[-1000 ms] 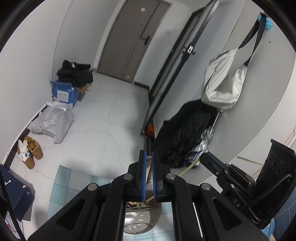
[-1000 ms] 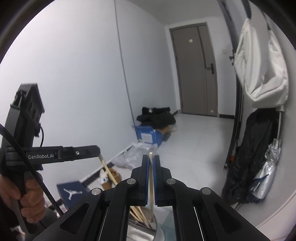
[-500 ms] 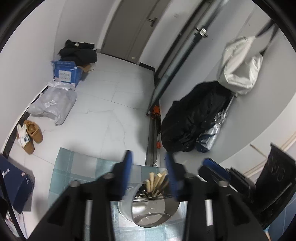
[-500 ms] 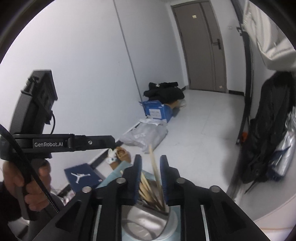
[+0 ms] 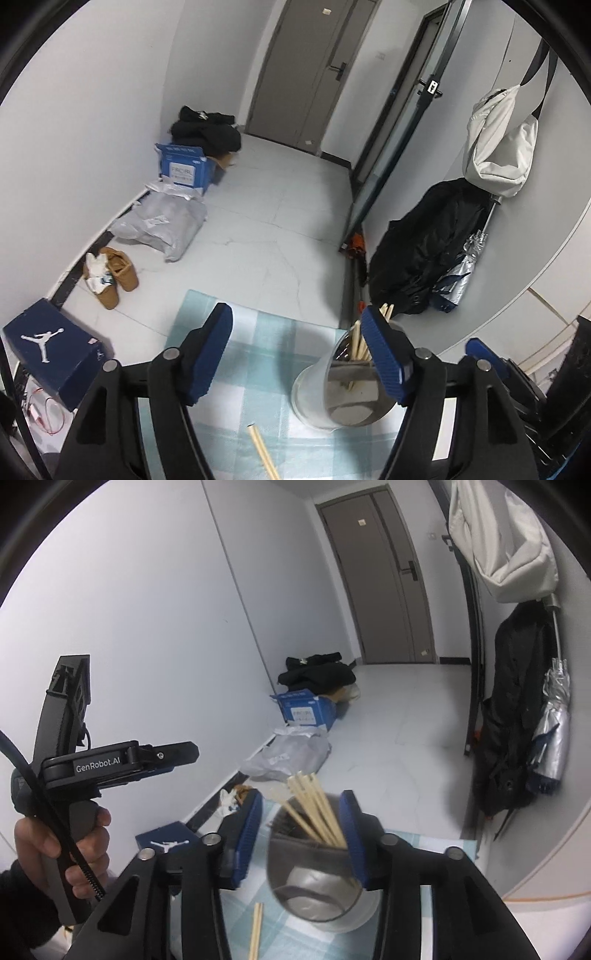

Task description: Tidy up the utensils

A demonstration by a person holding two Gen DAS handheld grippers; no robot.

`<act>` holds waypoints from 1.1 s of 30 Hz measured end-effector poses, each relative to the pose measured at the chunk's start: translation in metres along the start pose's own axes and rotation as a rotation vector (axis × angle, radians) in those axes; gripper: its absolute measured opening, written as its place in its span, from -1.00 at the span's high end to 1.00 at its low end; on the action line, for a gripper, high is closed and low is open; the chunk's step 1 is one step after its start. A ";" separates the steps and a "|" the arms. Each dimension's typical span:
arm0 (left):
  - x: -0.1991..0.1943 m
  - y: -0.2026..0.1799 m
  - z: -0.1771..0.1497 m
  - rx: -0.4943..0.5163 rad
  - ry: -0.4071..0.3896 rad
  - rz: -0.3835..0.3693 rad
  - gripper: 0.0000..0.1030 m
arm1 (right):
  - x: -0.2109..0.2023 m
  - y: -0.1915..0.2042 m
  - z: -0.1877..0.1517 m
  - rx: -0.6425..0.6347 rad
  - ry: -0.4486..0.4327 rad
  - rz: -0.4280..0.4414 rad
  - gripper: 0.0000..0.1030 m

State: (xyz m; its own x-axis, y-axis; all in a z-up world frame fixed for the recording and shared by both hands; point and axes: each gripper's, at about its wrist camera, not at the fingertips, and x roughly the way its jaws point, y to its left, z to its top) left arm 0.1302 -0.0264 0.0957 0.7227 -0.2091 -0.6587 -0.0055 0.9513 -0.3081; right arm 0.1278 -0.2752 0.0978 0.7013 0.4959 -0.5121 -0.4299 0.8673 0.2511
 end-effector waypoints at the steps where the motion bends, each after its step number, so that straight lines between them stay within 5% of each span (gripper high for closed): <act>1: -0.003 0.001 -0.002 0.001 -0.011 0.007 -0.47 | -0.002 0.004 -0.002 -0.004 -0.005 -0.004 0.04; 17: -0.016 0.043 -0.061 -0.036 -0.088 0.117 -0.90 | -0.013 0.047 -0.073 -0.051 -0.006 -0.057 -0.48; 33: 0.010 0.091 -0.108 -0.104 -0.024 0.181 -0.92 | 0.058 0.058 -0.147 -0.072 0.241 -0.114 -0.55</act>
State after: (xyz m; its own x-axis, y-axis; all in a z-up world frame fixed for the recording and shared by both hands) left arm 0.0618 0.0333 -0.0129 0.7197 -0.0305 -0.6936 -0.2072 0.9440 -0.2566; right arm 0.0594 -0.2026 -0.0379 0.5955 0.3630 -0.7167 -0.4010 0.9073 0.1263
